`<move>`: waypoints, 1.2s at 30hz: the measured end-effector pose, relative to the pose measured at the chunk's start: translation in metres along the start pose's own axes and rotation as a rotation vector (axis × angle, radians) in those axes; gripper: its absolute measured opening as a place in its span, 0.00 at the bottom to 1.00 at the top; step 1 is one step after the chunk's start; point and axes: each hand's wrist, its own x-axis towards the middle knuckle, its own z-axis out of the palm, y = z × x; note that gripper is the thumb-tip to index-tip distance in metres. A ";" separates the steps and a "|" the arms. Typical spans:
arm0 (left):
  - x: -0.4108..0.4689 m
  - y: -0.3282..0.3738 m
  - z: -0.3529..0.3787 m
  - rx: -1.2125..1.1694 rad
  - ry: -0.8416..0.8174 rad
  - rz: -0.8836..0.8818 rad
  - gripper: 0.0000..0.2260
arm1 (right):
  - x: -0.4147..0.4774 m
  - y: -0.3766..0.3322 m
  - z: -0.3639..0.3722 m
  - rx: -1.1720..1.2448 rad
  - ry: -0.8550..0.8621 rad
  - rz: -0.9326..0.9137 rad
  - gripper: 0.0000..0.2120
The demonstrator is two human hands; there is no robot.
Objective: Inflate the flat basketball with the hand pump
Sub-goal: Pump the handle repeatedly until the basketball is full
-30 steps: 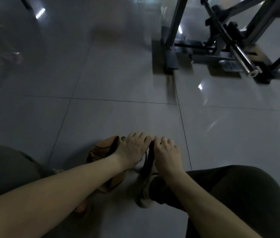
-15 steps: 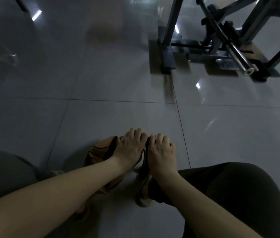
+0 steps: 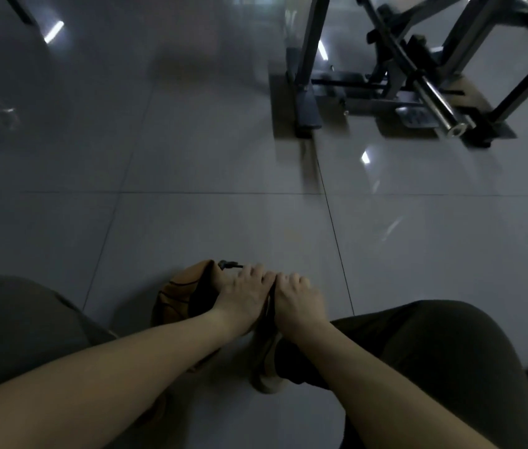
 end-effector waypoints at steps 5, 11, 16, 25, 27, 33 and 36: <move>0.011 -0.009 -0.058 -0.103 0.185 -0.026 0.11 | -0.016 0.003 -0.056 0.128 0.296 0.000 0.06; 0.011 -0.025 -0.104 -0.110 0.474 -0.043 0.07 | -0.013 -0.005 -0.088 0.059 0.678 -0.098 0.08; 0.002 -0.018 -0.042 -0.113 0.304 -0.065 0.08 | -0.009 -0.009 -0.038 -0.061 0.474 -0.059 0.09; 0.005 0.002 0.006 -0.021 0.044 -0.058 0.11 | 0.007 0.003 0.003 -0.030 0.108 -0.028 0.09; 0.002 0.009 0.005 -0.050 -0.031 -0.053 0.13 | 0.007 0.005 0.008 -0.014 0.045 0.000 0.10; 0.001 0.008 -0.032 -0.113 -0.066 -0.023 0.13 | -0.003 0.009 -0.018 0.095 0.008 -0.013 0.09; 0.004 -0.004 -0.075 -0.080 0.191 0.006 0.11 | -0.013 0.009 -0.059 0.066 0.358 0.002 0.04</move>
